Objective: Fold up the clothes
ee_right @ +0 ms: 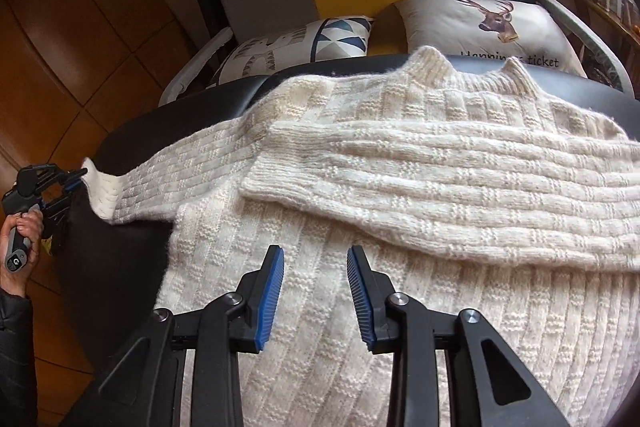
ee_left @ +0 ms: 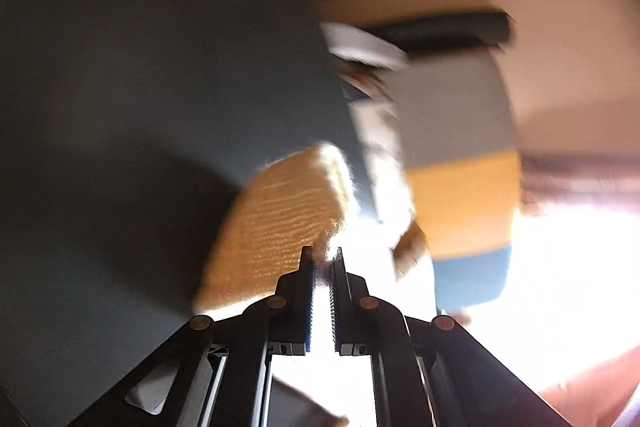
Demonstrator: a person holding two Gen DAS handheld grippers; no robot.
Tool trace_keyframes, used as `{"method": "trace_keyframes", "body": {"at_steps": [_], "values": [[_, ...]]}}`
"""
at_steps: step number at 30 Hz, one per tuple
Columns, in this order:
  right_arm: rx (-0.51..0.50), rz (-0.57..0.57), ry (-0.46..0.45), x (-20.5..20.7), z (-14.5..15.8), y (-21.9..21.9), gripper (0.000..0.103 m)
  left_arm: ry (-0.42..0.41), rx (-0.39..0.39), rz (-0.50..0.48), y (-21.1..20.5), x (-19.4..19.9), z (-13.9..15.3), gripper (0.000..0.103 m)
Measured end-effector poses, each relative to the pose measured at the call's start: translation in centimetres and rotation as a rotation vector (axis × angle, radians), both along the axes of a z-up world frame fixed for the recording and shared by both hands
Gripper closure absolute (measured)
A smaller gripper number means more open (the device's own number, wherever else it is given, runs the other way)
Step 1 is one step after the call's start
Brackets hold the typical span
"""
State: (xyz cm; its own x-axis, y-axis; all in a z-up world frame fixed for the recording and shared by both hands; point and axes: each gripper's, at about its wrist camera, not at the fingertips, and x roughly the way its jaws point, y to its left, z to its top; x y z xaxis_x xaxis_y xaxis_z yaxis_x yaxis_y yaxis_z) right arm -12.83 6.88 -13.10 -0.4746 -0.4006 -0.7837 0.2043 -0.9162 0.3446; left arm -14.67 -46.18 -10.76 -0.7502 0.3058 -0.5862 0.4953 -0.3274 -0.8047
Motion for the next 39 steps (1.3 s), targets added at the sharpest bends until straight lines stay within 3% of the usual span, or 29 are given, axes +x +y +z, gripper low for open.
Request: {"method": "trace_keyframes", "body": {"at_steps": [4, 8, 14, 19, 22, 24, 26, 29, 33, 35, 39], "values": [[-0.033, -0.058, -0.012, 0.4, -0.1, 2.3, 0.070, 0.078, -0.025, -0.172, 7.7, -3.7, 3.5, 0.097], [-0.053, -0.096, -0.015, 0.9, -0.1, 4.2, 0.070, 0.102, -0.027, -0.349, 15.9, -7.1, 4.8, 0.097], [-0.064, -0.120, -0.024, 1.4, -0.4, 6.2, 0.070, 0.038, -0.022, -0.517, 26.9, -10.6, 2.8, 0.097], [-0.142, -0.124, -0.041, 0.8, -0.5, 7.2, 0.070, -0.045, -0.076, -0.621, 33.4, -11.4, 0.5, 0.096], [-0.291, -0.093, -0.068, -0.3, -0.6, 7.1, 0.069, -0.089, -0.052, -0.649, 34.2, -9.6, -0.9, 0.095], [-0.434, -0.085, -0.103, -1.5, -1.1, 6.8, 0.066, -0.069, -0.036, -0.656, 33.9, -9.2, -1.1, 0.095], [-0.569, -0.094, -0.152, -3.0, -2.0, 6.2, 0.061, -0.051, -0.062, -0.655, 32.8, -8.1, -0.3, 0.093], [-0.675, -0.124, -0.191, -4.9, -3.2, 4.7, 0.058, -0.022, -0.096, -0.651, 30.2, -6.5, 0.9, 0.085], [-0.674, -0.157, -0.235, -7.0, -4.4, 2.1, 0.058, -0.003, -0.113, -0.615, 25.7, -4.6, 1.3, 0.082], [-0.646, -0.187, -0.248, -7.6, -4.8, 1.1, 0.058, 0.014, -0.062, -0.583, 23.2, -3.5, 0.9, 0.081], [-0.737, -0.248, -0.273, -8.1, -5.6, 0.4, 0.058, 0.003, -0.024, -0.495, 18.6, -1.0, -0.6, 0.079]]}}
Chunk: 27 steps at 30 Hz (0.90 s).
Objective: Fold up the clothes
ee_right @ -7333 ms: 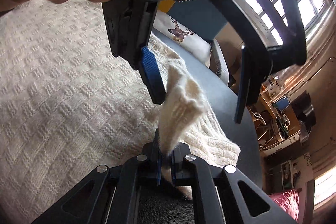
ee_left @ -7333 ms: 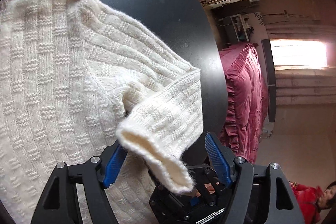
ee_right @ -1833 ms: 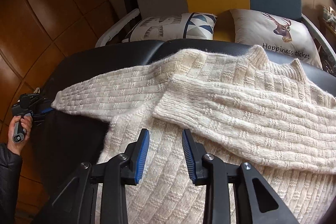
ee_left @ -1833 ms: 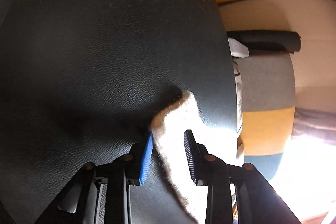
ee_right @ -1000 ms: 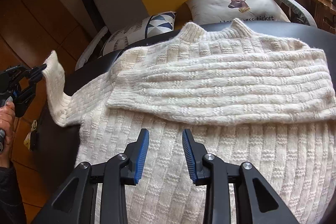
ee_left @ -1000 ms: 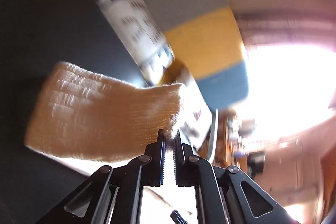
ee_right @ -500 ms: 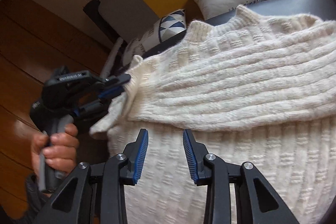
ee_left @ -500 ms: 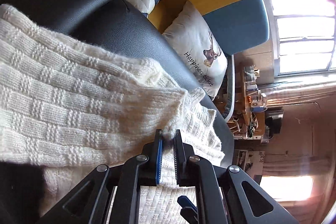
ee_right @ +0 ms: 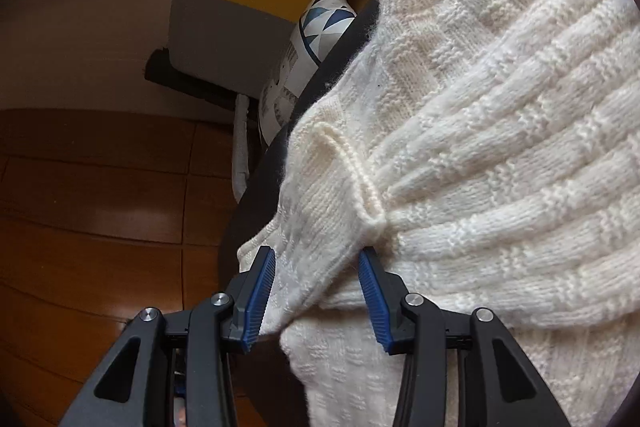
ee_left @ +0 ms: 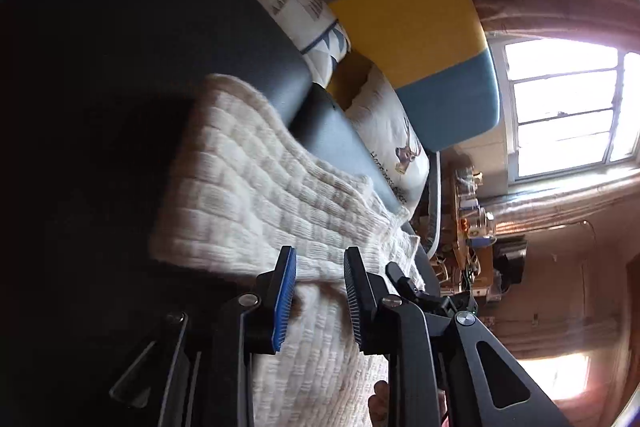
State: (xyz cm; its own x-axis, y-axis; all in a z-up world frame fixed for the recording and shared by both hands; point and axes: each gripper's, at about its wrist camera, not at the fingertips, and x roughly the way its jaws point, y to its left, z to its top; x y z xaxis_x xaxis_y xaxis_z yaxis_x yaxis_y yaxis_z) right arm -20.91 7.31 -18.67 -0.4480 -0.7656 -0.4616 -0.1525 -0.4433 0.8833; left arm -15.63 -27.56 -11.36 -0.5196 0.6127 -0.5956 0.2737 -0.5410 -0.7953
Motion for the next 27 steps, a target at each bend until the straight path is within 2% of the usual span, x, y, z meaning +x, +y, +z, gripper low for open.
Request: {"method": "trace_keyframes", "body": {"at_steps": [4, 9, 10, 11, 12, 15, 16, 17, 20, 23, 27], "values": [[-0.012, -0.073, -0.021, 0.1, -0.5, -0.9, 0.058, -0.035, 0.083, 0.076, -3.3, 2.1, -2.6, 0.079], [0.001, -0.126, -0.061, -0.1, -0.9, -2.3, 0.061, -0.052, 0.145, 0.105, -4.3, 3.3, -4.3, 0.079], [0.018, -0.123, -0.058, -0.2, -0.7, -2.5, 0.072, -0.050, 0.152, 0.108, -4.2, 3.4, -4.4, 0.079], [0.025, -0.124, -0.050, -0.2, -0.5, -2.6, 0.089, -0.046, 0.163, 0.111, -4.1, 3.5, -4.5, 0.079], [0.022, -0.135, -0.034, -0.3, -0.4, -2.6, 0.094, -0.041, 0.175, 0.112, -4.1, 3.6, -4.4, 0.079], [0.077, -0.143, 0.002, -0.8, 0.4, -3.0, 0.095, -0.030, 0.196, 0.110, -3.6, 3.8, -4.3, 0.078], [0.091, -0.123, -0.008, -1.1, 0.2, -3.4, 0.090, -0.023, 0.198, 0.104, -3.3, 3.8, -4.2, 0.077], [0.098, -0.105, -0.025, -1.5, -0.2, -3.9, 0.078, -0.020, 0.200, 0.098, -3.0, 3.8, -4.1, 0.077], [0.086, -0.110, -0.035, -1.6, -0.8, -4.3, 0.079, -0.017, 0.198, 0.088, -2.3, 3.5, -3.9, 0.076], [0.211, -0.050, 0.010, -2.0, 1.4, -5.4, 0.095, -0.023, 0.207, 0.095, -1.9, 3.5, -3.9, 0.075], [0.410, 0.073, 0.188, -2.1, 7.1, -8.4, 0.096, -0.019, 0.246, 0.117, -1.3, 3.5, -3.6, 0.073]]}}
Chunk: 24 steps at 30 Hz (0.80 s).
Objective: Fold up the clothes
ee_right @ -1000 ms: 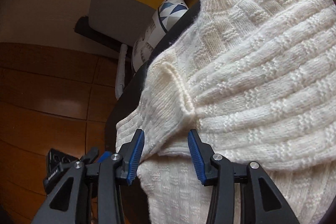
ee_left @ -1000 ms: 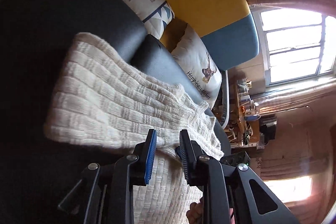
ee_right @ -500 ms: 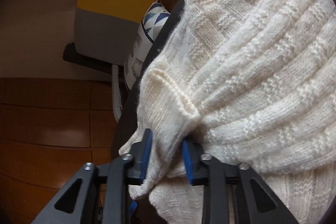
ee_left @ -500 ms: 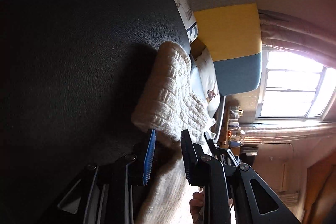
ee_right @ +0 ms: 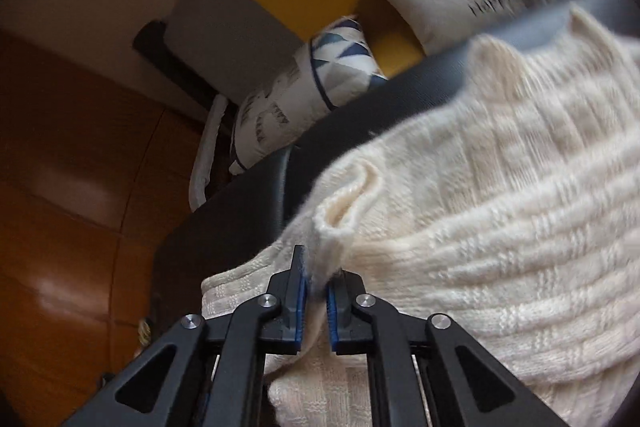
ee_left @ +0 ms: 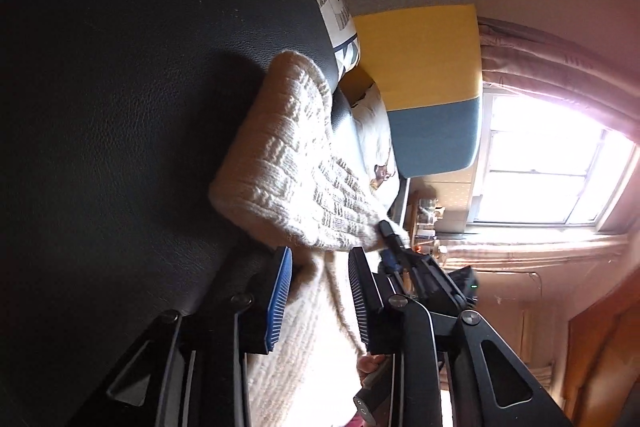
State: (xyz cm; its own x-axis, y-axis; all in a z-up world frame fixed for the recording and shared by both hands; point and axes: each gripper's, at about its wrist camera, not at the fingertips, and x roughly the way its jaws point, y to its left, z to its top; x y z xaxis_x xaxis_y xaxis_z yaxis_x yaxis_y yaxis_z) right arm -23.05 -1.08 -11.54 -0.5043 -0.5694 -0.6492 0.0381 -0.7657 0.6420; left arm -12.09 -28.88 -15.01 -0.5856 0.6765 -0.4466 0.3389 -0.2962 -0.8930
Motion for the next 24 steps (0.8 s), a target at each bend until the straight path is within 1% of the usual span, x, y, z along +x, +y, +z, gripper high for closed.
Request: {"method": "trace_keyframes", "body": {"at_steps": [2, 4, 6, 9, 12, 14, 17, 18, 20, 21, 24], "values": [[0.065, 0.049, 0.073, 0.1, 2.9, -0.6, 0.096, -0.001, 0.025, 0.013, 0.5, -0.1, 0.1, 0.069], [0.105, 0.065, 0.129, -0.1, 5.6, 0.6, 0.096, -0.005, 0.061, 0.025, 1.1, -0.3, 0.0, 0.065], [0.130, 0.068, 0.185, -0.5, 8.3, 2.3, 0.096, -0.012, 0.108, 0.047, 2.1, -0.7, -0.2, 0.063], [0.147, 0.066, 0.250, 1.2, 11.5, 4.9, 0.096, -0.019, 0.155, 0.052, 4.3, -2.0, -0.4, 0.058], [0.165, 0.042, 0.297, 2.4, 13.6, 7.4, 0.096, -0.024, 0.139, 0.054, 6.3, -3.7, -0.4, 0.057], [0.176, 0.011, 0.323, 3.5, 14.4, 9.7, 0.096, -0.037, 0.124, 0.046, 8.0, -4.9, -0.7, 0.056], [0.198, -0.064, 0.341, 4.6, 14.7, 14.2, 0.096, -0.065, 0.029, 0.029, 9.7, -6.6, -1.2, 0.056], [0.205, -0.101, 0.329, 5.0, 14.1, 16.1, 0.096, -0.077, -0.009, 0.023, 10.1, -7.0, -1.4, 0.056], [0.217, -0.177, 0.299, 5.7, 12.8, 20.0, 0.096, -0.109, -0.039, 0.001, 10.7, -7.5, -2.3, 0.056], [0.207, -0.216, 0.258, 6.0, 11.2, 22.1, 0.096, -0.121, -0.048, 0.000, 10.9, -7.5, -2.7, 0.056], [0.138, -0.307, 0.108, 6.7, 5.0, 27.3, 0.096, -0.108, -0.081, 0.003, 11.2, -7.6, -2.7, 0.056]]}}
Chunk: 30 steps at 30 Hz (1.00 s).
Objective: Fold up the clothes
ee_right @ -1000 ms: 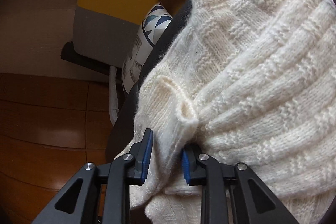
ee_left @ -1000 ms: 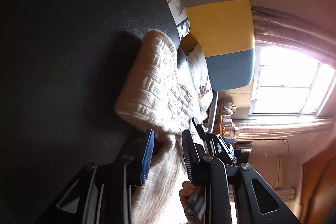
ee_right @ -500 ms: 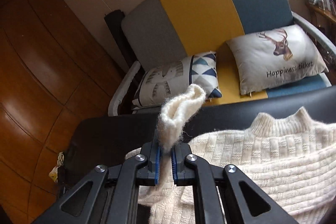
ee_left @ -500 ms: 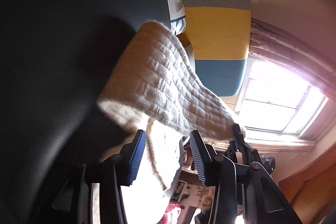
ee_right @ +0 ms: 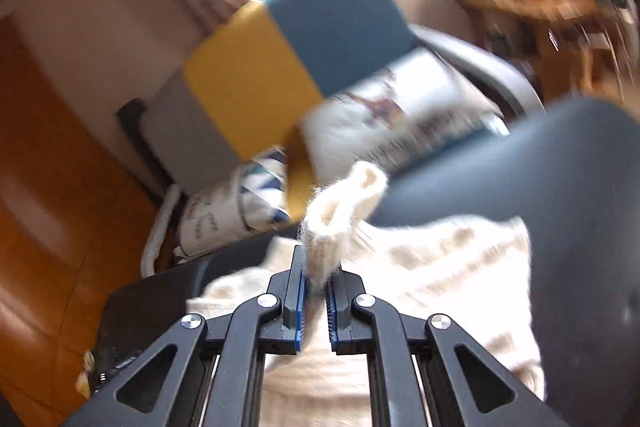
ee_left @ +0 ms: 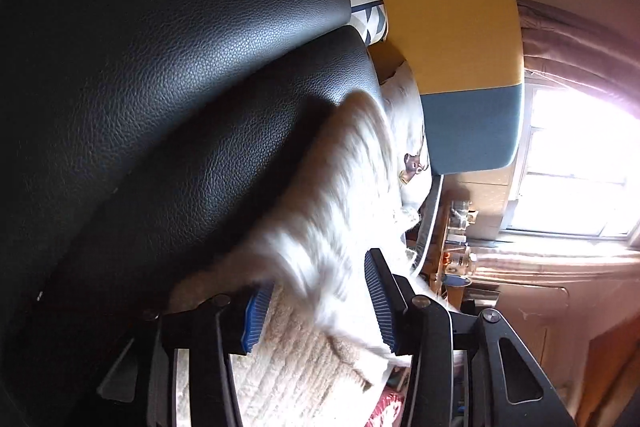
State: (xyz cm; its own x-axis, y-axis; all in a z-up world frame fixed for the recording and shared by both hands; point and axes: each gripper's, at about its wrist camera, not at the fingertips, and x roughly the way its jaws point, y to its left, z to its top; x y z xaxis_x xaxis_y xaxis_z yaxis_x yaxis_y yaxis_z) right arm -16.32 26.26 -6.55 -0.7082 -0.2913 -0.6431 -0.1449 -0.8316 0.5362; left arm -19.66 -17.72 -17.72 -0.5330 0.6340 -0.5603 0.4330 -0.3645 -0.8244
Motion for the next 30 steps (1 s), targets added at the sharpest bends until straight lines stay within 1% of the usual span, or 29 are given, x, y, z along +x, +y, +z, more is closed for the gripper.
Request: {"method": "trace_keyframes", "body": {"at_steps": [3, 5, 6, 7, 8, 10, 11, 14, 16, 17, 19, 20, 22, 23, 25, 27, 28, 30], "values": [[-0.072, -0.048, -0.097, 0.6, -5.2, 2.6, 0.096, 0.000, -0.030, -0.002, 0.2, -0.3, 0.4, 0.058], [-0.117, -0.076, -0.122, 0.6, -7.6, 3.5, 0.096, 0.002, -0.048, -0.005, 0.4, -0.1, 0.6, 0.060], [-0.142, -0.090, -0.129, 0.8, -8.5, 4.0, 0.096, 0.007, -0.065, -0.008, 0.5, -0.1, 0.7, 0.063], [-0.173, -0.101, -0.129, 1.5, -8.9, 4.8, 0.096, 0.013, -0.083, -0.011, 0.6, -0.1, 0.8, 0.070], [-0.206, -0.110, -0.124, 1.6, -9.5, 5.3, 0.096, 0.022, -0.089, -0.018, 0.7, -0.1, 0.8, 0.083], [-0.252, -0.119, -0.119, 1.8, -10.4, 6.1, 0.096, 0.038, -0.092, -0.023, 1.0, 0.1, 0.7, 0.093], [-0.260, -0.114, -0.112, 2.0, -10.3, 6.4, 0.096, 0.053, -0.082, -0.021, 0.6, 1.3, -0.1, 0.095], [-0.281, -0.074, -0.041, 2.5, -8.8, 6.4, 0.096, 0.090, -0.064, 0.011, -0.2, 1.8, -0.1, 0.096], [-0.250, -0.029, 0.022, 2.3, -7.5, 5.4, 0.096, 0.080, -0.046, 0.036, -0.8, 2.3, -0.6, 0.096], [-0.228, -0.016, 0.020, 2.2, -7.3, 5.0, 0.096, 0.068, -0.044, 0.054, -1.2, 2.5, -0.9, 0.096], [-0.200, -0.036, -0.087, 1.6, -9.2, 4.8, 0.094, 0.040, -0.028, 0.066, -1.8, 2.6, -1.8, 0.096], [-0.218, -0.054, -0.122, 1.6, -10.5, 5.1, 0.093, 0.026, -0.028, 0.064, -1.9, 2.7, -2.3, 0.096], [-0.321, -0.077, -0.116, 2.0, -12.6, 5.8, 0.094, 0.020, -0.040, 0.070, -2.1, 2.8, -2.3, 0.096], [-0.372, -0.095, -0.103, 2.3, -13.0, 6.3, 0.094, 0.020, -0.044, 0.070, -2.1, 3.0, -2.3, 0.096], [-0.422, -0.114, -0.093, 2.6, -13.3, 6.9, 0.094, 0.020, -0.048, 0.068, -2.3, 3.1, -2.3, 0.096], [-0.396, -0.110, -0.097, 2.3, -13.0, 6.7, 0.093, 0.020, -0.048, 0.064, -2.3, 3.1, -2.3, 0.096], [-0.378, -0.107, -0.099, 2.1, -12.7, 6.6, 0.090, 0.020, -0.049, 0.061, -2.3, 3.1, -2.3, 0.096], [-0.310, -0.100, -0.117, 2.2, -11.8, 6.4, 0.090, 0.013, -0.022, 0.021, -2.5, 3.1, -2.3, 0.096]]}}
